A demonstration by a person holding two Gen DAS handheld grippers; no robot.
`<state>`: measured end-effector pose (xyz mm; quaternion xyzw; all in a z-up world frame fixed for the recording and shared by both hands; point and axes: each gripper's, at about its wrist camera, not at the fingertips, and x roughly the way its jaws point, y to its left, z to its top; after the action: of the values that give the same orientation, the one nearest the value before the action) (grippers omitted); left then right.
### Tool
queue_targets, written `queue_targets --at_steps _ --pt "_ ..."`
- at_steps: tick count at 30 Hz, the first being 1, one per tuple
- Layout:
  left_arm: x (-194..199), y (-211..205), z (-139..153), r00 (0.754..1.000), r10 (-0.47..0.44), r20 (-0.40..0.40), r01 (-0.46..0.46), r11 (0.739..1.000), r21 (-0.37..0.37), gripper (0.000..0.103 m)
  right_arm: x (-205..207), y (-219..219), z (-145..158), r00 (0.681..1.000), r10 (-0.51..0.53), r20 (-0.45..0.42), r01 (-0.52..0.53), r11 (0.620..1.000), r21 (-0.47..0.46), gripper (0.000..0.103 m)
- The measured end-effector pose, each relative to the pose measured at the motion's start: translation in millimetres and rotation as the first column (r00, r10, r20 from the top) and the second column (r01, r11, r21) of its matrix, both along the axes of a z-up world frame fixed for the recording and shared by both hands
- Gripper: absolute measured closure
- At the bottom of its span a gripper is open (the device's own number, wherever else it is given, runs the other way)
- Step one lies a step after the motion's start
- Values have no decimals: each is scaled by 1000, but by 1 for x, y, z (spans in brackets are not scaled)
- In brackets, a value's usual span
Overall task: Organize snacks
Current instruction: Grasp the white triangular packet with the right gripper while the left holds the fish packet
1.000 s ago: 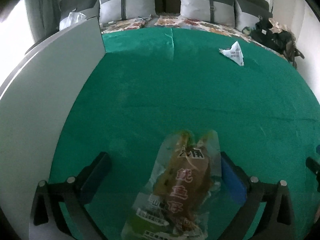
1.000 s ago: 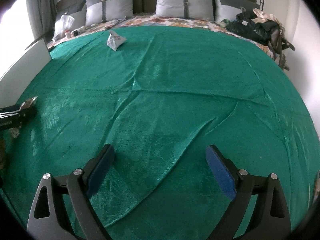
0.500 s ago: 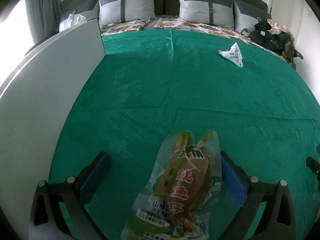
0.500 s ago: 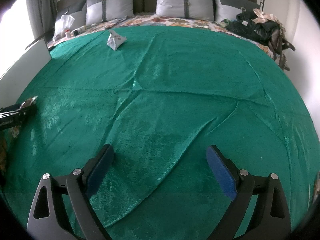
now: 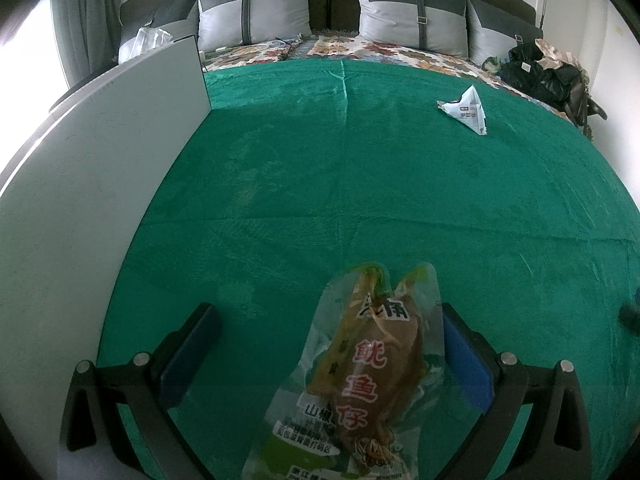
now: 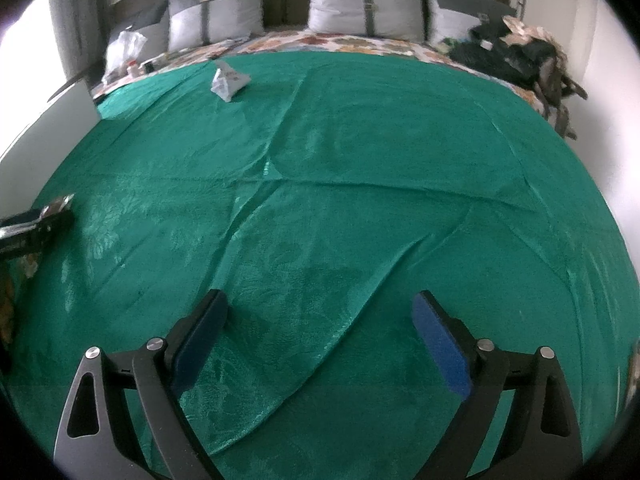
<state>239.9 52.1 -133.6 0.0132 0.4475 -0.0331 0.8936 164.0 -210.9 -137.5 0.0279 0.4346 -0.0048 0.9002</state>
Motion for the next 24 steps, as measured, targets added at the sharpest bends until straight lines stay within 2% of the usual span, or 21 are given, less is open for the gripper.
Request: queue_targets --at_steps 2,4,9,14,18,19,20,21,23,24 --pt "0 0 0 1000 0 0 0 1000 0 0 13 4 16 997 5 71 -8 999 35 9" --pt "0 0 0 1000 0 0 0 1000 0 0 43 13 28 994 50 93 -56 997 55 9" --pt "0 0 0 1000 0 0 0 1000 0 0 161 41 27 990 136 38 -141 975 174 9" --pt "0 0 0 1000 0 0 0 1000 -1 0 237 83 10 981 190 -23 -186 976 113 11" --pt "0 0 0 1000 0 1 0 1000 -1 0 269 96 2 988 151 -38 -145 982 117 12" --pt "0 0 -1 1000 0 1 0 1000 -1 0 273 97 0 988 145 -50 -138 984 114 23" --pt "0 0 -1 1000 0 0 0 1000 -1 0 275 98 1 990 132 -49 -128 988 82 46" --pt "0 0 -1 1000 0 0 0 1000 -1 0 277 99 1 990 131 -56 -128 990 54 54" --pt "0 0 -1 1000 1 1 -1 1000 0 0 275 94 4 990 127 -64 -122 990 76 61" --pt "0 0 -1 1000 1 1 -1 1000 0 0 267 89 8 992 119 -50 -114 989 98 61"
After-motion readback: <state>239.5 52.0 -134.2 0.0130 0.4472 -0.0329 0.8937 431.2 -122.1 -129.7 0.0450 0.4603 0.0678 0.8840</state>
